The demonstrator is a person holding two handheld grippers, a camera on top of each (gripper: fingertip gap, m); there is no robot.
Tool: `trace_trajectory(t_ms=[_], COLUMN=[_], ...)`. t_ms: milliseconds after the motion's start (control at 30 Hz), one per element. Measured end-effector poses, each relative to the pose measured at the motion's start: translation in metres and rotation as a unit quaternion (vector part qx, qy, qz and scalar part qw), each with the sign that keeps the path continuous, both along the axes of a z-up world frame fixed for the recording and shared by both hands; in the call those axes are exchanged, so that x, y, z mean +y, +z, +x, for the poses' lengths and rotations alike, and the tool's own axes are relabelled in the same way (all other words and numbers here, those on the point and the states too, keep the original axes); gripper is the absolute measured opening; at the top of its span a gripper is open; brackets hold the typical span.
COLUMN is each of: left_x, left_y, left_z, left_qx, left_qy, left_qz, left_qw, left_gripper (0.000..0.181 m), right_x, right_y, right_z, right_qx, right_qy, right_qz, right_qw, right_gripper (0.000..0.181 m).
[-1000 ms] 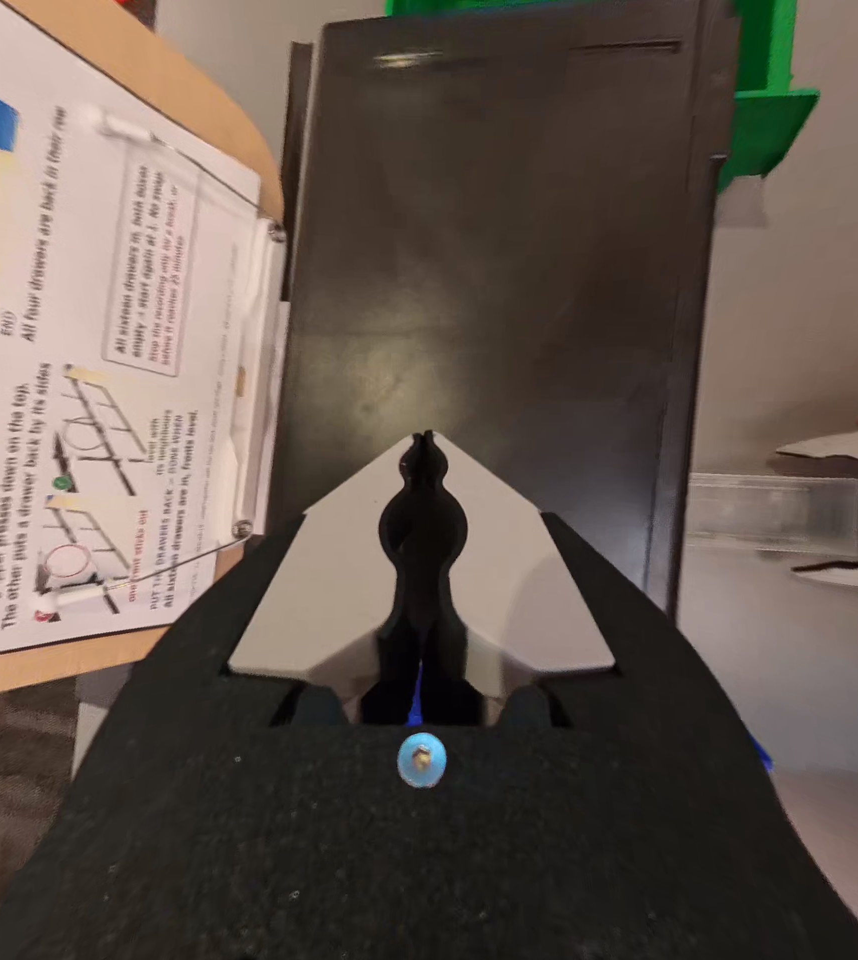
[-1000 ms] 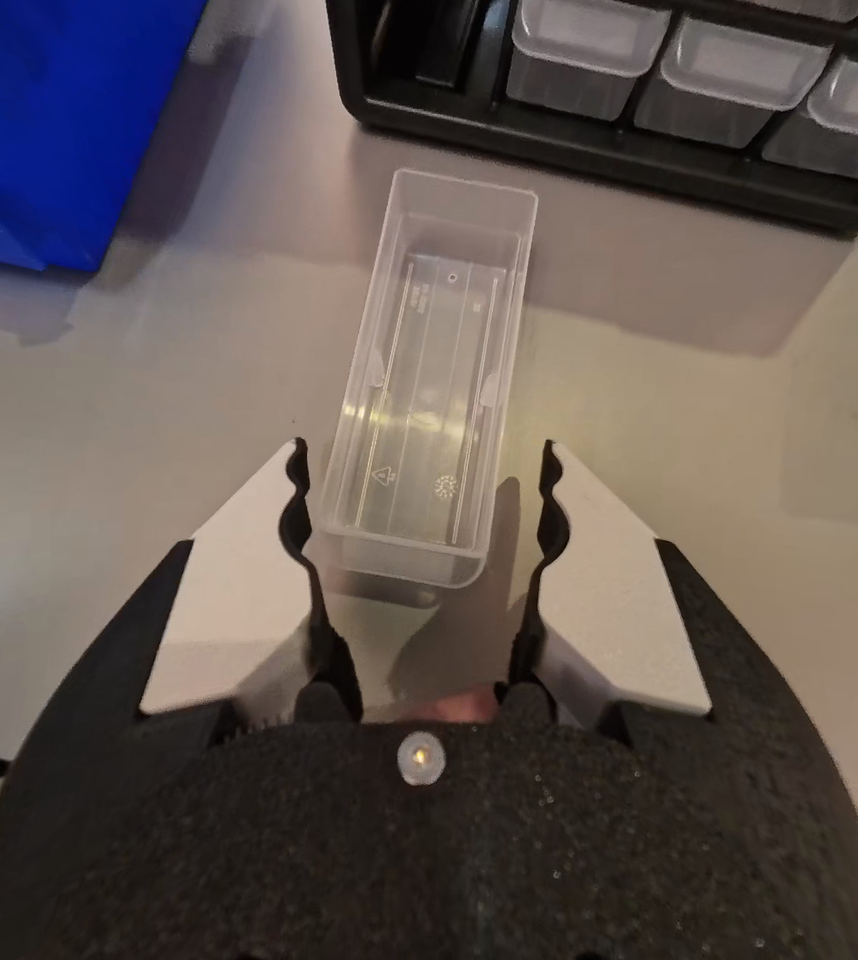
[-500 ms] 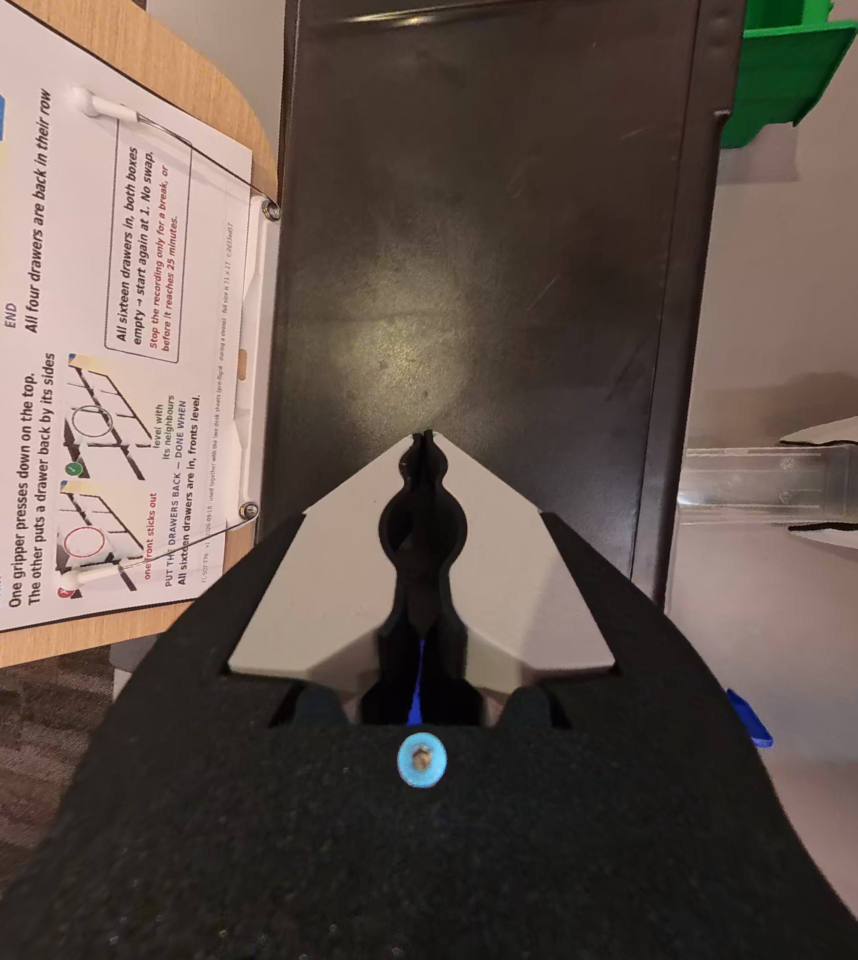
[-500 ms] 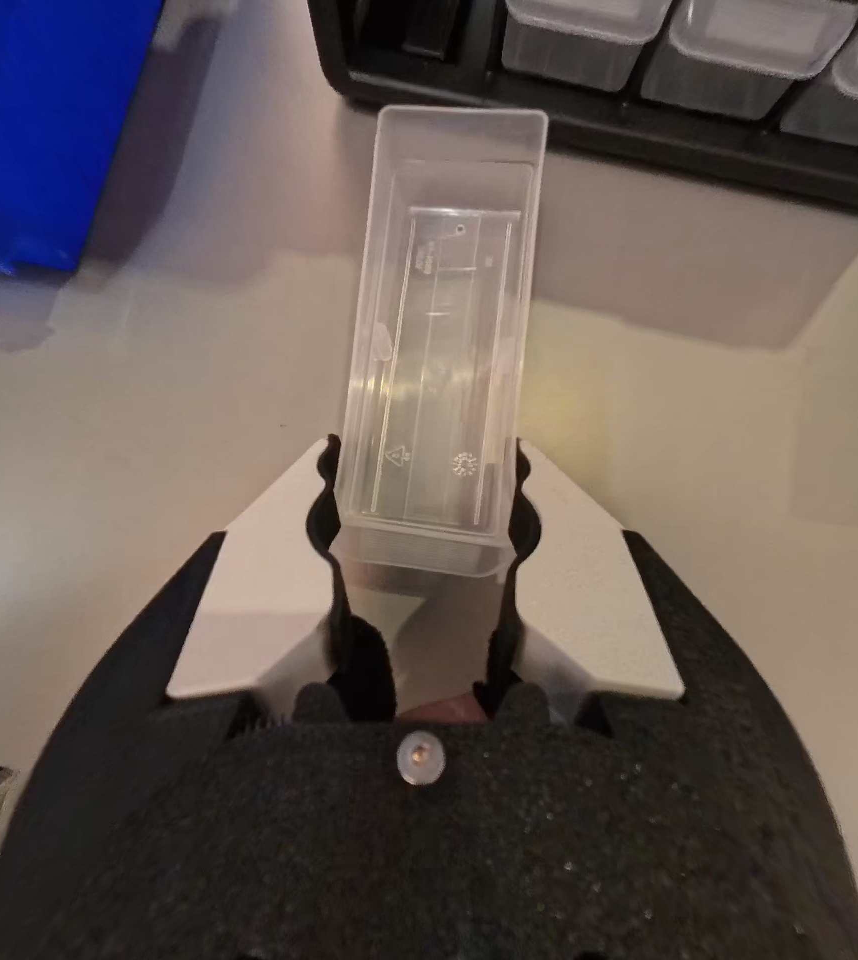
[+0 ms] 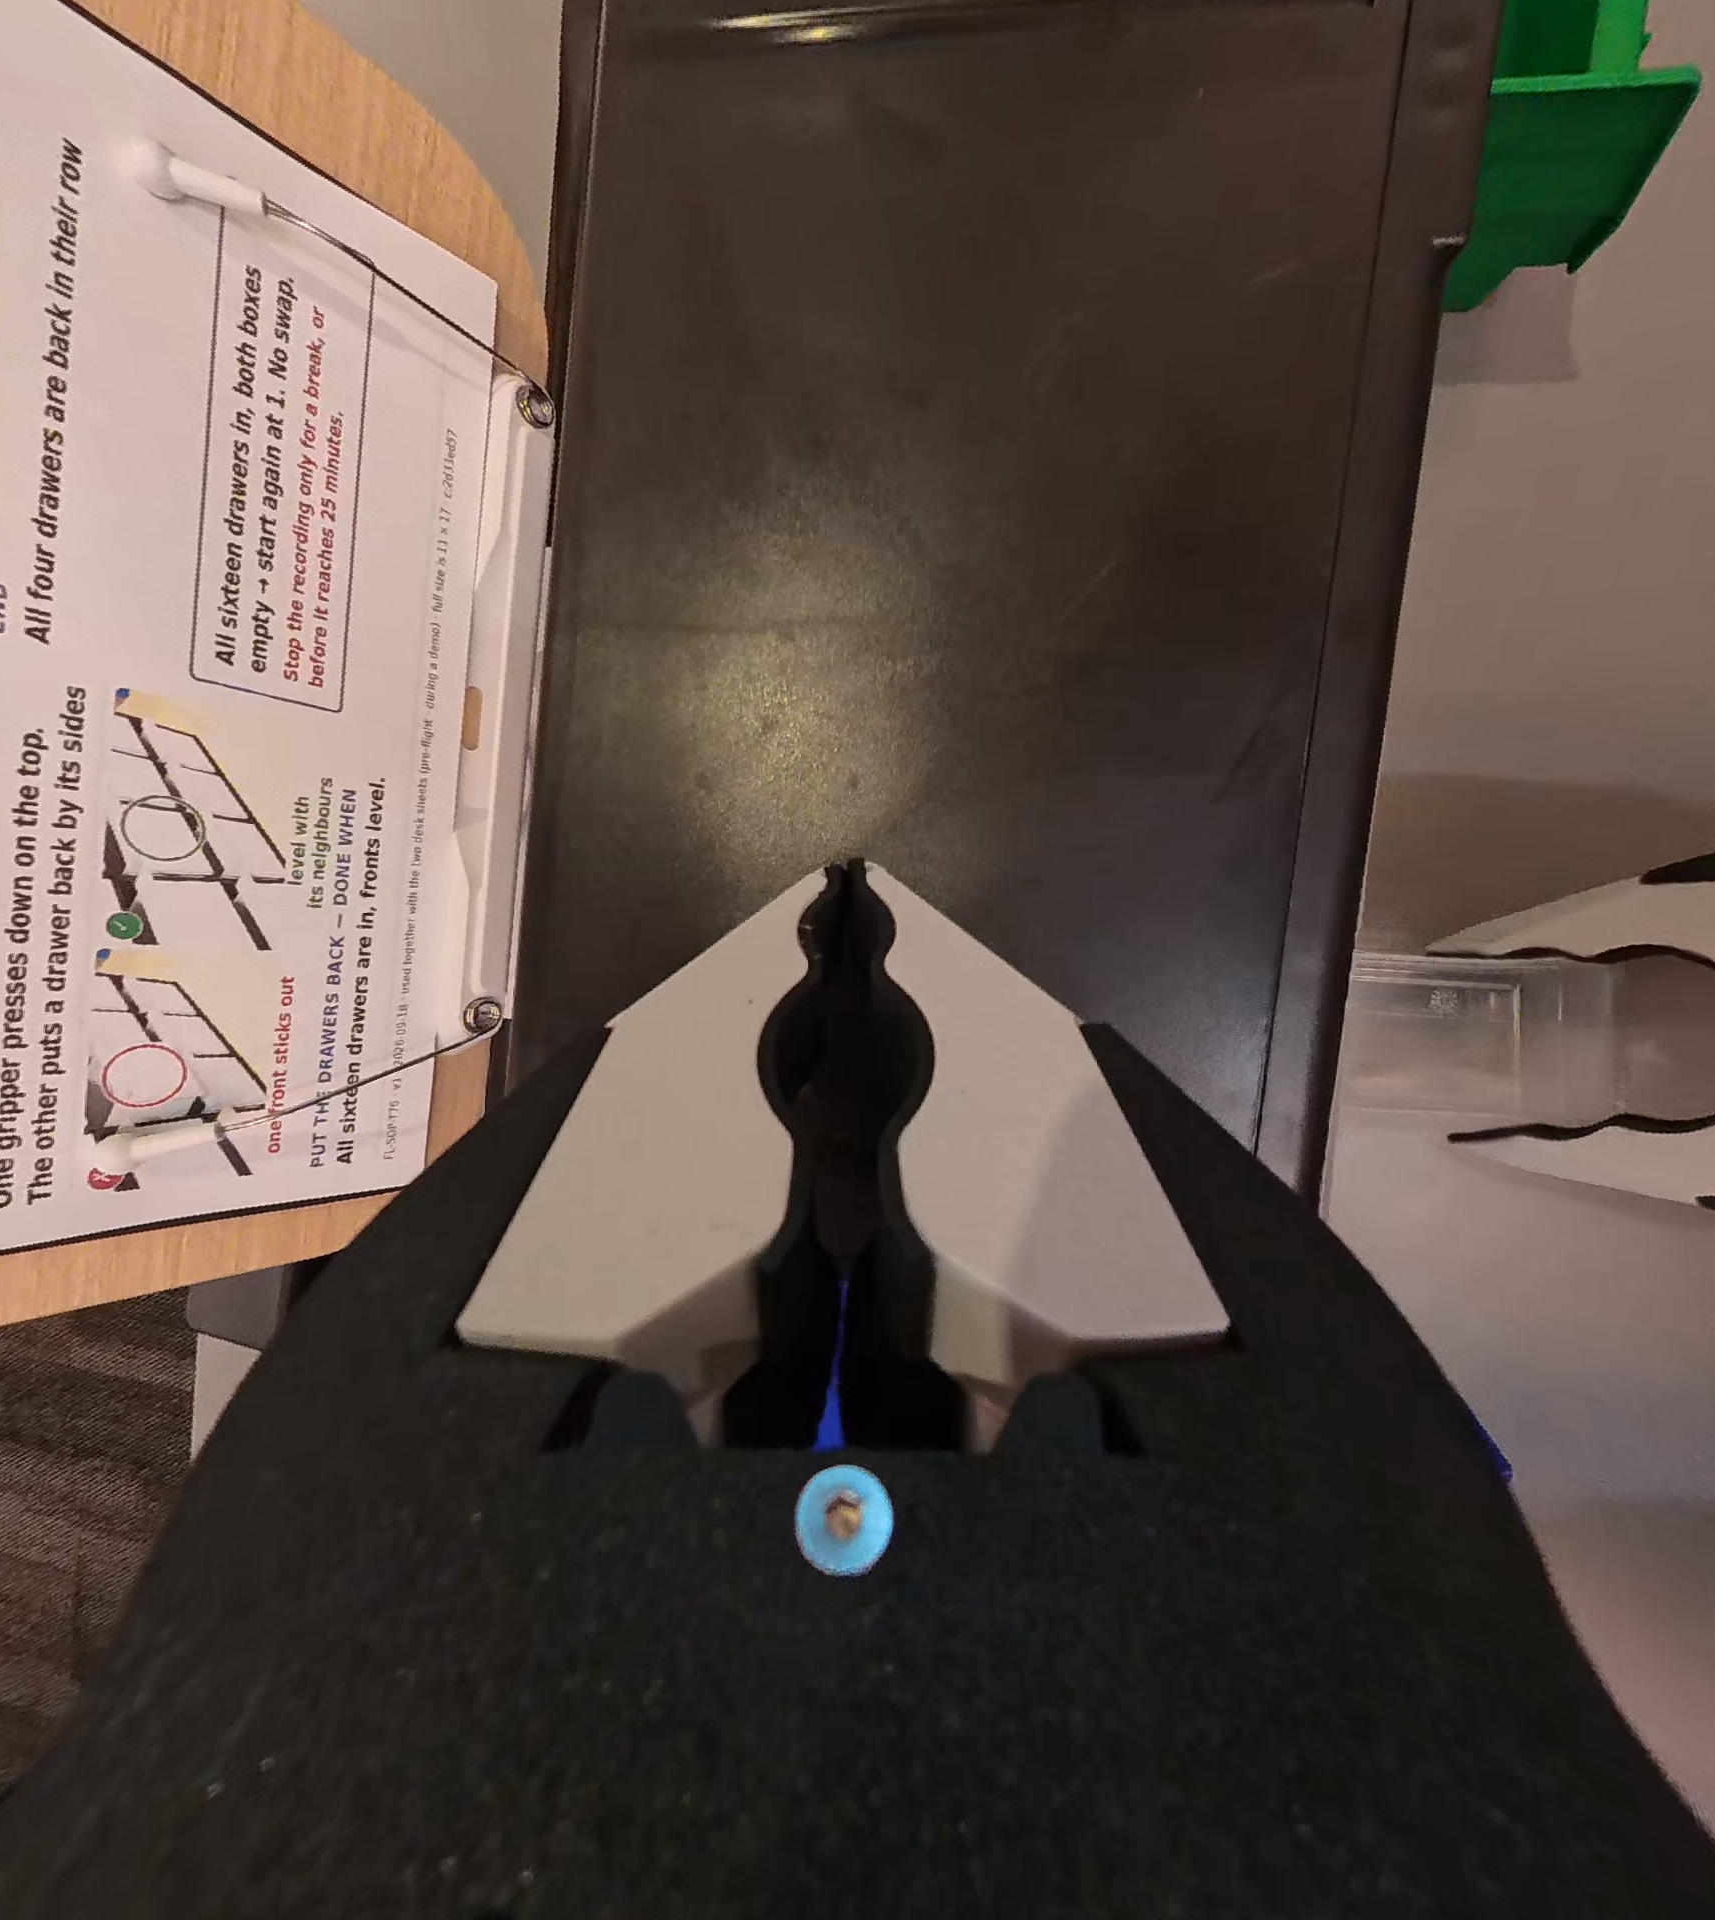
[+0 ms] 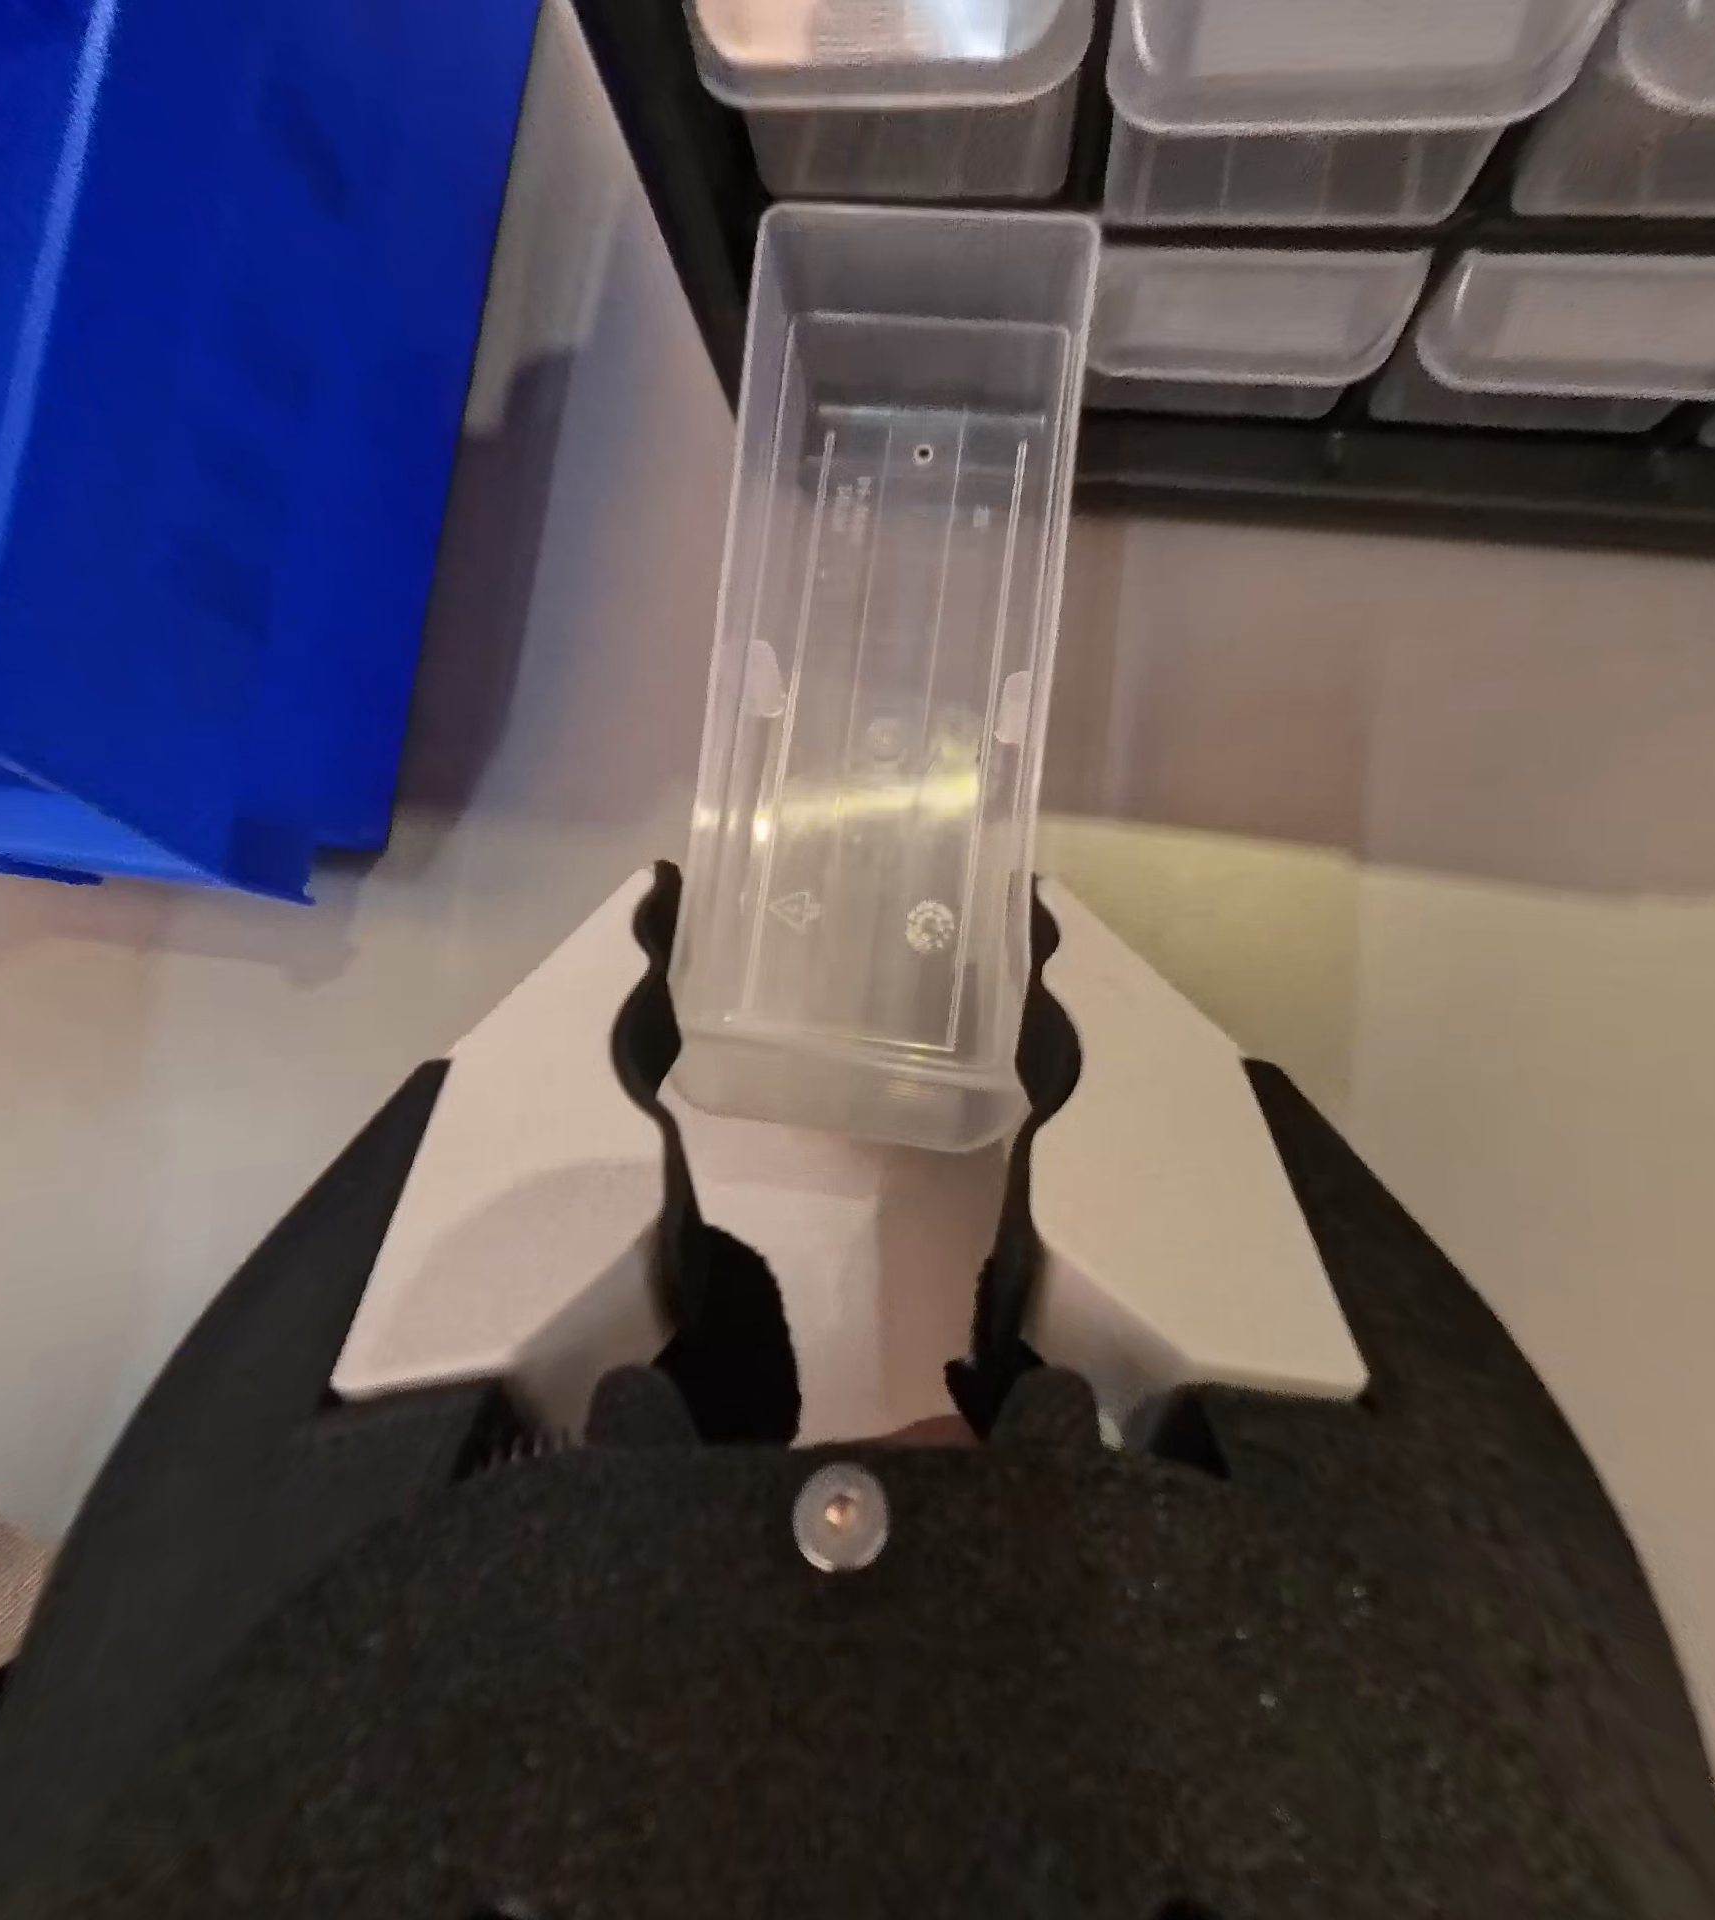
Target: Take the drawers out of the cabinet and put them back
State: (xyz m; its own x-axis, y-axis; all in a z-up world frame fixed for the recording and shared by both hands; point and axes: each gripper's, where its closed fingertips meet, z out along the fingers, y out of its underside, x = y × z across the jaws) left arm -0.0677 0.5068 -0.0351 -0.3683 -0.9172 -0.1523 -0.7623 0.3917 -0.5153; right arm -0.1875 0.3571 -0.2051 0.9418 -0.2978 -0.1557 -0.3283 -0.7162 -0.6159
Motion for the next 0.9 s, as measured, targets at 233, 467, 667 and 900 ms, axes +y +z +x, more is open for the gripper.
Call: trace_trajectory(t_ms=[233, 467, 667, 900], left_x=[0.0, 0.0001, 0.0, -0.0001], left_y=[-0.0001, 0.0, 0.0, 0.0], left_z=[0.0001, 0.0002, 0.0003, 0.0003], left_qx=[-0.003, -0.008, -0.009, -0.009], left_qy=[0.002, 0.003, 0.006, 0.008], left_qz=[-0.009, -0.011, -0.021, -0.028], left_qw=[1.0, 1.0, 1.0, 1.0], left_gripper=[0.0, 0.0, 0.0, 0.0], right_x=[-0.003, -0.0042, -0.0028, 0.001], right_y=[-0.0089, -0.0105, -0.0089, -0.0052], right_z=[-0.0044, -0.0021, -0.0001, 0.0018], right_qx=[0.01, -0.014, -0.006, 0.01], right_qy=[0.016, 0.02, 0.015, 0.014], right_qz=[-0.045, -0.06, -0.053, -0.051], right_qw=[0.999, 0.998, 0.998, 0.999], right_gripper=[0.065, 0.064, 0.065, 0.065])
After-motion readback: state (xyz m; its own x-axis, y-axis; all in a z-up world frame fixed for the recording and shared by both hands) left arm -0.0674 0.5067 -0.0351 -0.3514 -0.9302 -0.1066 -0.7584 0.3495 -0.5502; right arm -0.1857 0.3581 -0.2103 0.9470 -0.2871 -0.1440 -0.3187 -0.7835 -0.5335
